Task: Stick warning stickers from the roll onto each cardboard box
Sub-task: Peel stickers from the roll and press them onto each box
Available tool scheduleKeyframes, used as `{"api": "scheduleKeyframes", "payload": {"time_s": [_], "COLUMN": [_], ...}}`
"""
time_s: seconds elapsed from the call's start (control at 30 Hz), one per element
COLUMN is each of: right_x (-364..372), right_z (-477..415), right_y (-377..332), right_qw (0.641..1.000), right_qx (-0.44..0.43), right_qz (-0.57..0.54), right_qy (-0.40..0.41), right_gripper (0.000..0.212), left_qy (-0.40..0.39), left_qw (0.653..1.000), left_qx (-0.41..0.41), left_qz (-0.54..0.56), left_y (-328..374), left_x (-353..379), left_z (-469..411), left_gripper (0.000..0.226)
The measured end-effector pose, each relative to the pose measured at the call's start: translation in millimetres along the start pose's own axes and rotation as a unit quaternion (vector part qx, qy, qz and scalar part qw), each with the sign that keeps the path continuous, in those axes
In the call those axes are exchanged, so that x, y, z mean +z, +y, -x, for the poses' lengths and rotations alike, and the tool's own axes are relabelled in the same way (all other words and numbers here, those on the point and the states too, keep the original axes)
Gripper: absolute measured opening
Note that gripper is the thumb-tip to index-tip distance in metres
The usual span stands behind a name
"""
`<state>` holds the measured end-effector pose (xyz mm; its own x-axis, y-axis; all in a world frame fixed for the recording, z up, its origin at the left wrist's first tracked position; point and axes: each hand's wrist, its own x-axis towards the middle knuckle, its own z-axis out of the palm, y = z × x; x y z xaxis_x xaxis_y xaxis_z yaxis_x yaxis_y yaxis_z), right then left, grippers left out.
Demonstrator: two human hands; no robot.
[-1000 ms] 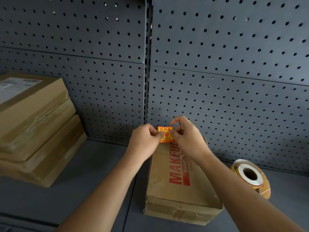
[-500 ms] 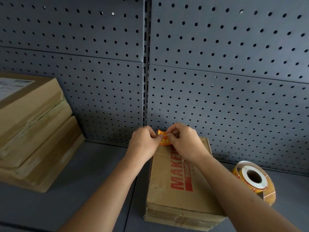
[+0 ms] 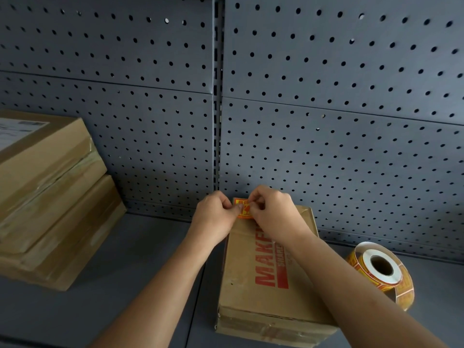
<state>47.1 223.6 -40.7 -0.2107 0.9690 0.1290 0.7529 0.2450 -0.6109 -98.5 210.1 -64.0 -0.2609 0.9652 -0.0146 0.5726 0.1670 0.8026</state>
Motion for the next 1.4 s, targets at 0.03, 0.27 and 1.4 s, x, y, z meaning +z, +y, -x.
{"api": "scheduleKeyframes", "payload": {"time_s": [0.03,0.27,1.4], "right_x": [1.5,3.1,12.7], "right_z": [0.5,7.9,1.2], "right_y": [0.0,8.9,17.7], "right_qw": [1.0,0.985,0.985], "right_qx": [-0.009,-0.02,0.055], "right_qz": [0.022,0.165,0.165], "right_qy": [0.005,0.044,0.012], "right_gripper": [0.011,0.024,0.042], "left_qy": [-0.002,-0.026,-0.048], "left_qw": [1.0,0.988,0.997], "left_qx": [-0.012,-0.049,-0.052], "left_qz": [0.022,0.145,0.023], "left_y": [-1.3,-9.5,-1.7], "left_x": [0.8,9.5,14.1], "left_z": [-0.3,7.5,3.4], "left_gripper": [0.029,0.028,0.041]}}
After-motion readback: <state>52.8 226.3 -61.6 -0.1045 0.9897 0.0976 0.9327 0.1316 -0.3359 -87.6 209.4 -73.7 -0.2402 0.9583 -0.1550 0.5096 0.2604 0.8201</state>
